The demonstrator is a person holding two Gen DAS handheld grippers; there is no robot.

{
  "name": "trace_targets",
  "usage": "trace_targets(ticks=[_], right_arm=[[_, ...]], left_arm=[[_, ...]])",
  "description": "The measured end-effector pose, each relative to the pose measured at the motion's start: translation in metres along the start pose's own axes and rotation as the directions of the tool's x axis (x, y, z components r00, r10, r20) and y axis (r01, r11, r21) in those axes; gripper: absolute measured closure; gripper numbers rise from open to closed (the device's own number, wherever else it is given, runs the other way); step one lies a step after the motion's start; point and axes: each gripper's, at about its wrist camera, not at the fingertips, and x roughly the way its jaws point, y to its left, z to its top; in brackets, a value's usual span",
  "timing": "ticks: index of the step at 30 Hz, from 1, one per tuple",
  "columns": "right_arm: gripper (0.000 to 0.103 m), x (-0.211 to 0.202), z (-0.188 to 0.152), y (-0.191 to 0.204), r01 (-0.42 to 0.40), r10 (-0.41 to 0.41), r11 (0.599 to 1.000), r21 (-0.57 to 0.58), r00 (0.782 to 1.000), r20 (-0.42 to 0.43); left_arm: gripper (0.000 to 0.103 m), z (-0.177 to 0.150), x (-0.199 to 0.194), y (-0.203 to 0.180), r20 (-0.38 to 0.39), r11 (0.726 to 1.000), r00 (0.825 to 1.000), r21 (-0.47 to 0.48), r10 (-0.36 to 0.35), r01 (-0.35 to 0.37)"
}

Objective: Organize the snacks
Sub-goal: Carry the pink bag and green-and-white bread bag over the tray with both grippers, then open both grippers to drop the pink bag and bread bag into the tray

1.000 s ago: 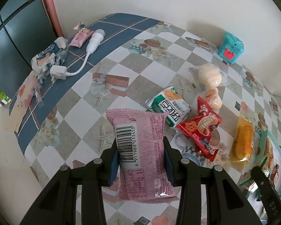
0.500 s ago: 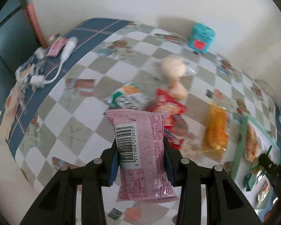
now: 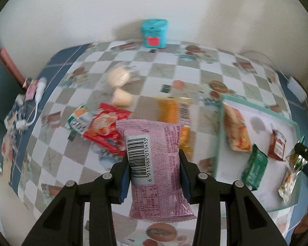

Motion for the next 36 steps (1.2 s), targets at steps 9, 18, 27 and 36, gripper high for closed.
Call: trace_targets(ticks=[9, 18, 27, 36], right_arm=[[0.046, 0.003, 0.011, -0.041, 0.011, -0.01, 0.997, 0.081, 1.0, -0.006], [0.046, 0.01, 0.012, -0.047, 0.012, -0.009, 0.996, 0.091, 0.999, -0.035], [0.046, 0.014, 0.014, -0.045, 0.014, -0.01, 0.997, 0.08, 0.999, -0.051], [0.046, 0.019, 0.014, -0.043, 0.037, -0.032, 0.997, 0.071, 0.997, -0.071]], left_arm=[[0.06, -0.004, 0.004, -0.051, -0.049, 0.99, 0.992, 0.079, -0.112, 0.116], [0.06, -0.011, 0.022, -0.103, -0.087, 0.966, 0.98, 0.176, -0.176, 0.19], [0.06, -0.02, 0.045, -0.121, -0.137, 0.955, 0.97, 0.193, -0.201, 0.225], [0.06, -0.027, 0.042, -0.138, -0.136, 0.935, 0.964, 0.244, -0.23, 0.257]])
